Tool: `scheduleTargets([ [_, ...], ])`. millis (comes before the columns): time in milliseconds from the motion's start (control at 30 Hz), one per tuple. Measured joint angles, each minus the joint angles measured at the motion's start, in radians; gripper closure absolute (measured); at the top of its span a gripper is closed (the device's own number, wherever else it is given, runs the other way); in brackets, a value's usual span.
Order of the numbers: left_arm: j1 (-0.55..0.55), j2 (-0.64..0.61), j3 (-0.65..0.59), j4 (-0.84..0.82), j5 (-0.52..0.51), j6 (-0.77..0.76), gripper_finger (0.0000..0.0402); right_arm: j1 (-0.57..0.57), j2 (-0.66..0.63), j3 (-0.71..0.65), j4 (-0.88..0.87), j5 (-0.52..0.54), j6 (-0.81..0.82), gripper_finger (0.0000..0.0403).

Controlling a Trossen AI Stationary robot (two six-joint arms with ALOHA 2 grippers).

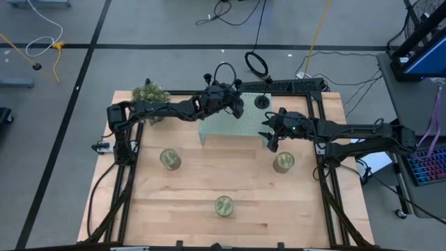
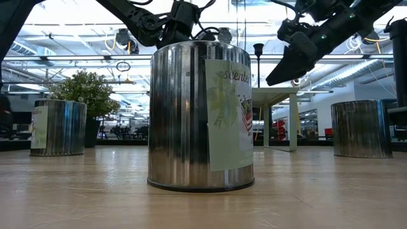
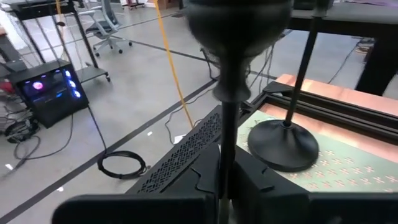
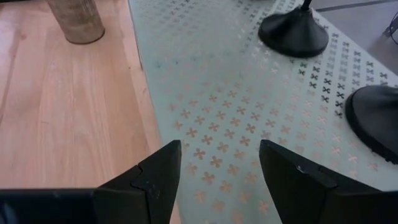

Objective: Pick & Place candle stick holders
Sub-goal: Put the candle holder on the shelf, then put the left scented candle on the shelf

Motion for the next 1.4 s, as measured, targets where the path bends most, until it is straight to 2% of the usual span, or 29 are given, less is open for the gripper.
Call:
scheduleTargets([
  [167, -0.001, 0.000, 0.000, 0.001, 0.011, 0.006, 0.0383, 0.000, 0.000, 0.000, -0.024, 0.000, 0.000, 0.0193],
  [400, -0.026, 0.000, 0.000, 0.000, 0.029, 0.009, 0.0333, 0.000, 0.000, 0.000, -0.030, 0.000, 0.000, 0.0193],
  [533, -0.033, 0.000, -0.001, -0.021, 0.026, -0.004, 0.0318, 0.000, 0.000, 0.000, -0.032, -0.001, 0.000, 0.0193],
  [700, -0.042, 0.000, -0.002, -0.051, -0.093, -0.021, 0.0316, 0.000, 0.000, 0.000, -0.034, -0.001, 0.000, 0.0193],
  [1100, -0.046, -0.001, -0.002, -0.135, -0.111, -0.047, 0.0316, 0.000, 0.000, -0.001, -0.037, -0.001, 0.033, 0.0193],
  [1300, -0.076, -0.001, -0.002, -0.199, -0.203, -0.029, 0.0316, 0.017, 0.000, -0.001, -0.063, -0.001, 0.045, 0.0193],
  [1400, -0.091, -0.001, -0.002, -0.223, -0.214, -0.027, 0.0316, 0.037, 0.000, -0.001, -0.082, 0.001, 0.045, 0.0193],
])
